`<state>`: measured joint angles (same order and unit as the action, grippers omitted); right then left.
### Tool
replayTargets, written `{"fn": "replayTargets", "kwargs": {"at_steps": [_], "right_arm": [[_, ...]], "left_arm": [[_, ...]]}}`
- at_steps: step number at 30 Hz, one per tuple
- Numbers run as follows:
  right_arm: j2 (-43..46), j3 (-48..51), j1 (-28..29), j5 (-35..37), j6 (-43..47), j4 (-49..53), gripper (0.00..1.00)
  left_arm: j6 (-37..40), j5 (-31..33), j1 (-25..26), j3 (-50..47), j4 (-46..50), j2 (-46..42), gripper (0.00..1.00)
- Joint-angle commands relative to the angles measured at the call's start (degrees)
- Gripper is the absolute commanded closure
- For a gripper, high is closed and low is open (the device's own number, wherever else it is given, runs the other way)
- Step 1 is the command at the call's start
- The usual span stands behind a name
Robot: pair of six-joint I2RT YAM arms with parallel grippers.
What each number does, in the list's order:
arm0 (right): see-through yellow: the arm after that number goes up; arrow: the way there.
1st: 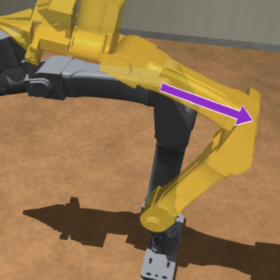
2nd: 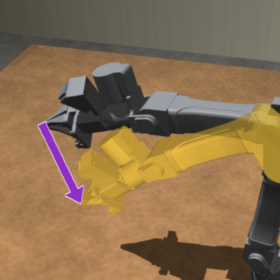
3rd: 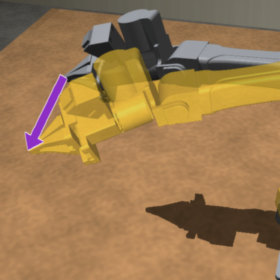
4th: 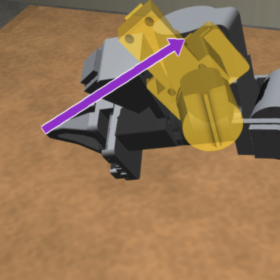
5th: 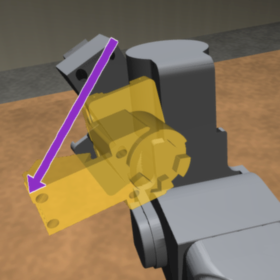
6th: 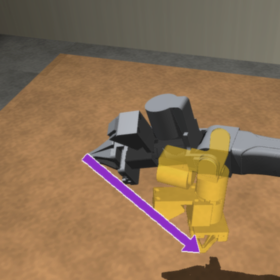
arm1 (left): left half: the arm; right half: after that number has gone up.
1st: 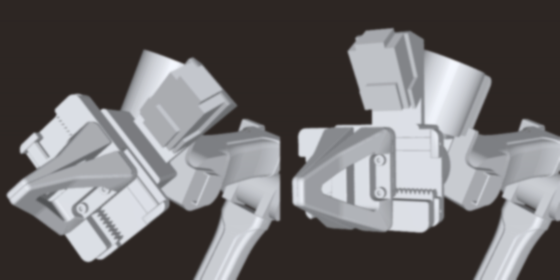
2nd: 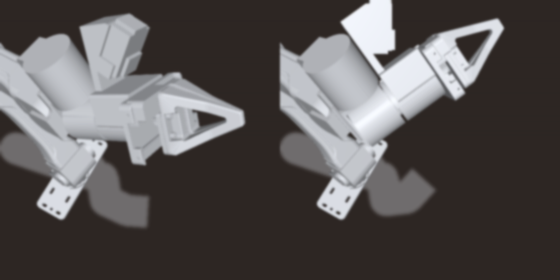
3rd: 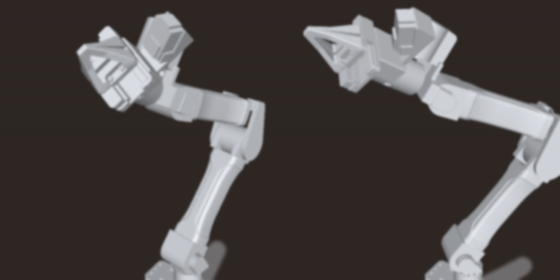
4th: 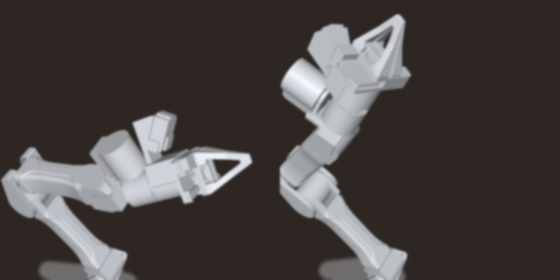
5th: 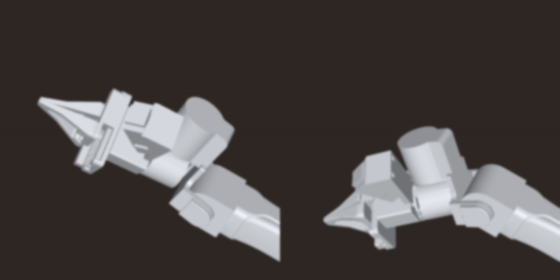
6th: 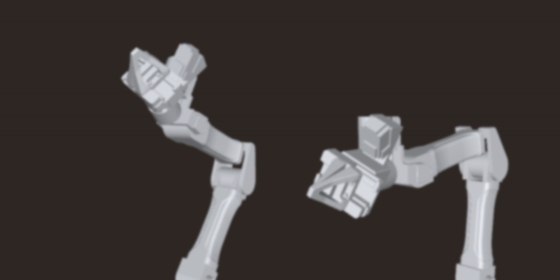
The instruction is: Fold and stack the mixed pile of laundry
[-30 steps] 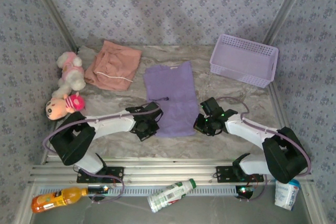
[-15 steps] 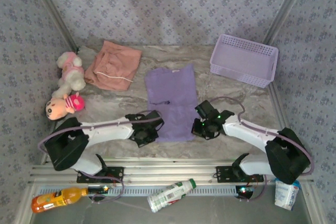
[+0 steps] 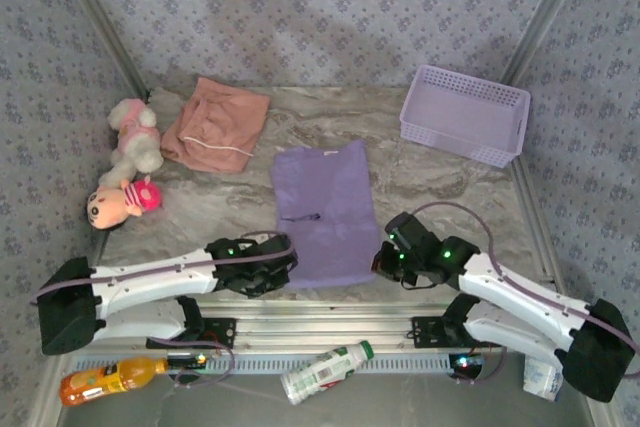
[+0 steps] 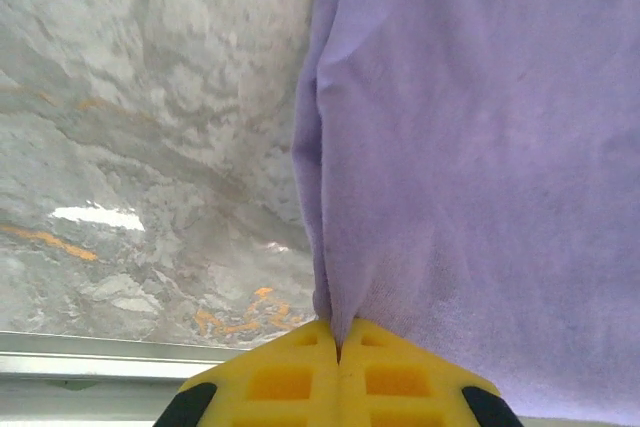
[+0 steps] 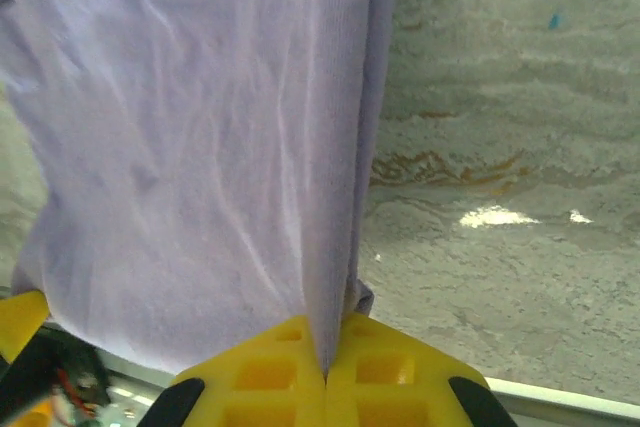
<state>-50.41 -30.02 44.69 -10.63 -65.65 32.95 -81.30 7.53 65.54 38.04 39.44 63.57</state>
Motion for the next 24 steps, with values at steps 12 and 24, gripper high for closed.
{"fn": "replayTargets", "kwargs": {"at_steps": [12, 24], "right_arm": [[-20.7, -27.7, -21.1, -14.9, 11.2, -1.5, 1.00], [-50.9, -55.0, -29.2, -15.0, 12.8, -5.8, 1.00]], "left_arm": [[11.8, 0.3, -26.2, 23.5, 7.5, 6.2, 1.00], [25.6, -11.5, -43.7, 51.3, 0.9, 37.0, 1.00]]}}
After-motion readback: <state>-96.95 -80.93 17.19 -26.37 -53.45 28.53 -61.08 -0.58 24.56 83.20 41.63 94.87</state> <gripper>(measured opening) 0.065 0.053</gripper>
